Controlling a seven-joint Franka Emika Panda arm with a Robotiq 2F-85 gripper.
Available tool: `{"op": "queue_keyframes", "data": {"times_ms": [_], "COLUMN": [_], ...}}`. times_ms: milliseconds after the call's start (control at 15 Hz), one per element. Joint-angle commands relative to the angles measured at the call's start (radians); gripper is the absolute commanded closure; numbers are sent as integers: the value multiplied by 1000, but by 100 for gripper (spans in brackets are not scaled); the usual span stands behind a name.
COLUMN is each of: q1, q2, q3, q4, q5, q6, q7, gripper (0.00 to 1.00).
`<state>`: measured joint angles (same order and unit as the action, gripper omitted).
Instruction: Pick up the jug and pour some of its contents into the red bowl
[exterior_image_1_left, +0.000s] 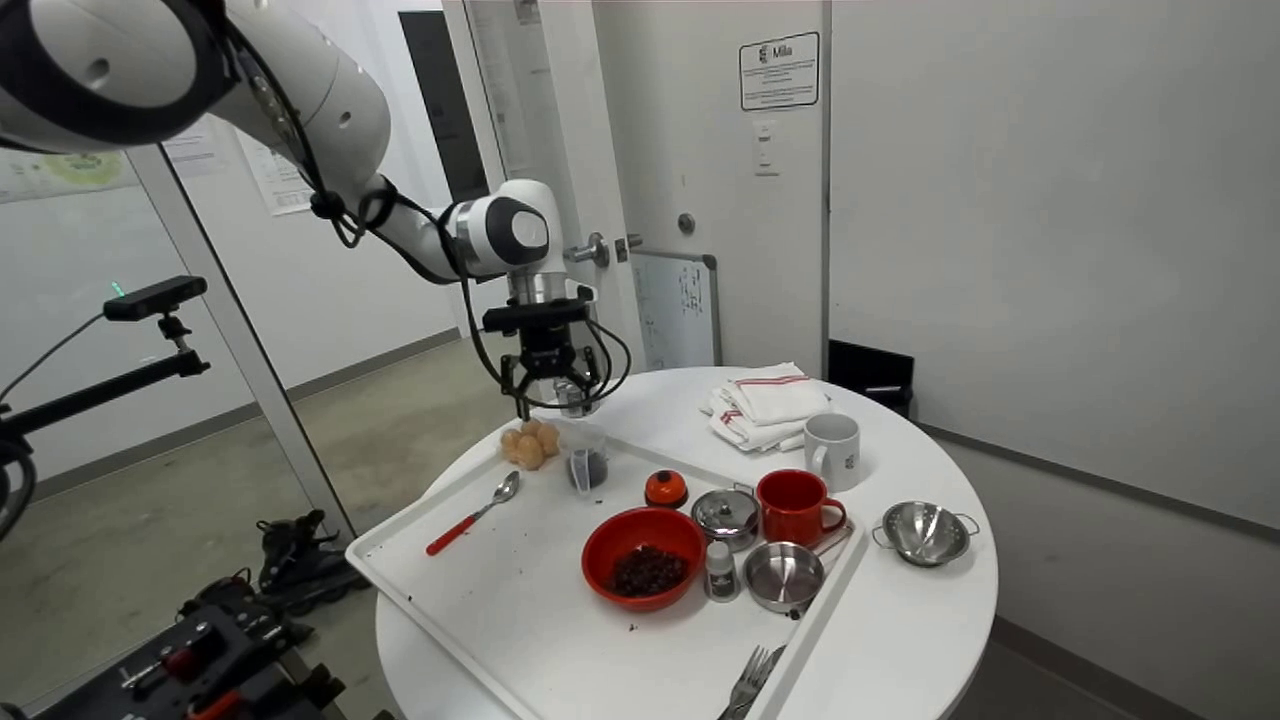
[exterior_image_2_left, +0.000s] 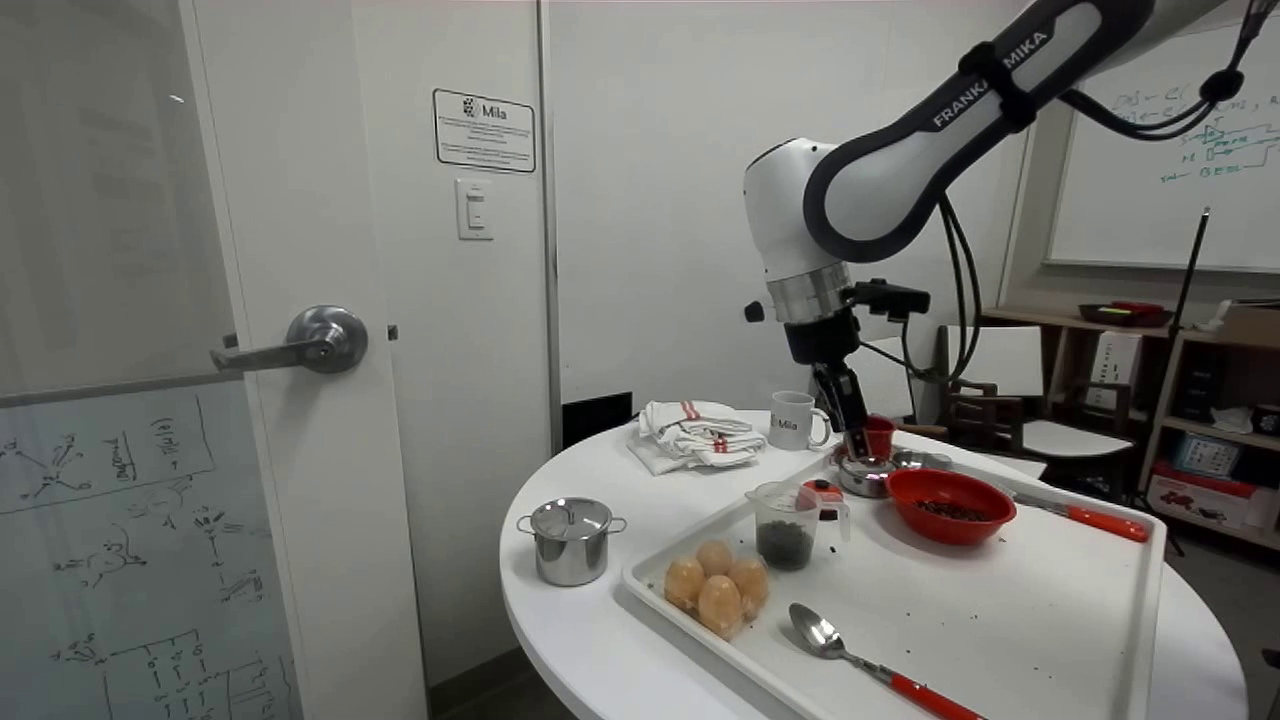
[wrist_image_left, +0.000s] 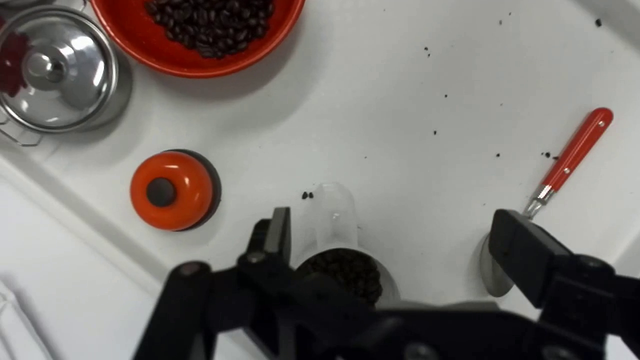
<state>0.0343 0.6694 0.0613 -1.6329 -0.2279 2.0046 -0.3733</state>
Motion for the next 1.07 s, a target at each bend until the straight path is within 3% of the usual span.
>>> {"op": "queue_keyframes", "data": {"times_ms": [0, 467, 800, 1000], "q1": [-2, 0, 30, 26], "q2": [1, 41, 60, 78], "q3": [-19, -17, -52, -57], "q4": [11, 42, 0, -8], "q5": [-14, -17, -178, -210], "q6": [5, 23, 243, 321], "q7": [32, 18, 11, 4], "gripper": [0, 0, 0, 0]}}
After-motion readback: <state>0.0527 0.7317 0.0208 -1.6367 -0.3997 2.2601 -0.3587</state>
